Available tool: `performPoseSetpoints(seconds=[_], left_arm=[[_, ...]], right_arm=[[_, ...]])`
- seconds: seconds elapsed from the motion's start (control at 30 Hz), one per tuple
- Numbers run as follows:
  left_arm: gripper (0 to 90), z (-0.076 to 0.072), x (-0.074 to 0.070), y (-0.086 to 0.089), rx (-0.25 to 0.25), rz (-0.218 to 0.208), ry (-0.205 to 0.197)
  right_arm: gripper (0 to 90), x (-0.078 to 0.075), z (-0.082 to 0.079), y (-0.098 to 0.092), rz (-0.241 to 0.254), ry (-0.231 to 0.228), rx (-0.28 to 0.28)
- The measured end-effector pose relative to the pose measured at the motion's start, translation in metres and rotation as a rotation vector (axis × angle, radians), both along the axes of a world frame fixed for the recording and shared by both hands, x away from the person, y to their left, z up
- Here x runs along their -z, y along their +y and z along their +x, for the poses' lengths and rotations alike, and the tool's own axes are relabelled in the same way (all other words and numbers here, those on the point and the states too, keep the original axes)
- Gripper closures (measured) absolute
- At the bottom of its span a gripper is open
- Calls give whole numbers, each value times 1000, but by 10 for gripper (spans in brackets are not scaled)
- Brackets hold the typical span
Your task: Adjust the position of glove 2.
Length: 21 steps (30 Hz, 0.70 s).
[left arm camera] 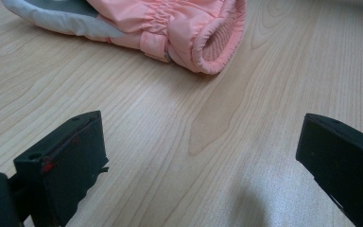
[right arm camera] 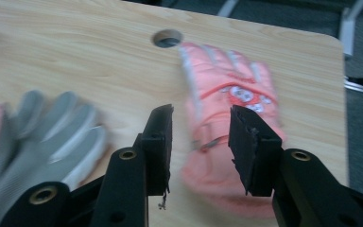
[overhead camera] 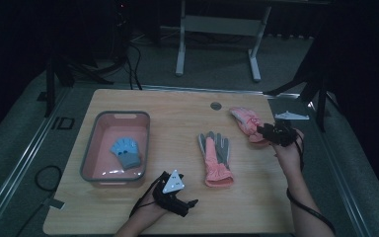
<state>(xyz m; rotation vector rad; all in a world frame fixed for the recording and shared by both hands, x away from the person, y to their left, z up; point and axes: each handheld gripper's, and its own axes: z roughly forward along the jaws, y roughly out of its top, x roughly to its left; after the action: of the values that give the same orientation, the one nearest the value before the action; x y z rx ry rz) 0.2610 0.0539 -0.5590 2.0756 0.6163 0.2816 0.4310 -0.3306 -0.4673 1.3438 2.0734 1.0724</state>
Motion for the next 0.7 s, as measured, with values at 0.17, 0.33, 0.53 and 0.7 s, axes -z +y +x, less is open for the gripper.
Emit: performPoseSetpoints(seconds=[0.17,0.33,0.53,0.7], left_arm=[[25,-2,-1,1,-19,-13,-1],[25,-7,-1,2,-21,-8,-1],[25,-8,0,5,-36,-23,8],[25,-8,0,7,-40,-34,17]], right_arm=[[600,4,21,-2,-24,34,26],[567,12,50,0,-39,63,24],[565,24,73,-3,-51,103,4],[570,37,85,-9,-39,128,6]])
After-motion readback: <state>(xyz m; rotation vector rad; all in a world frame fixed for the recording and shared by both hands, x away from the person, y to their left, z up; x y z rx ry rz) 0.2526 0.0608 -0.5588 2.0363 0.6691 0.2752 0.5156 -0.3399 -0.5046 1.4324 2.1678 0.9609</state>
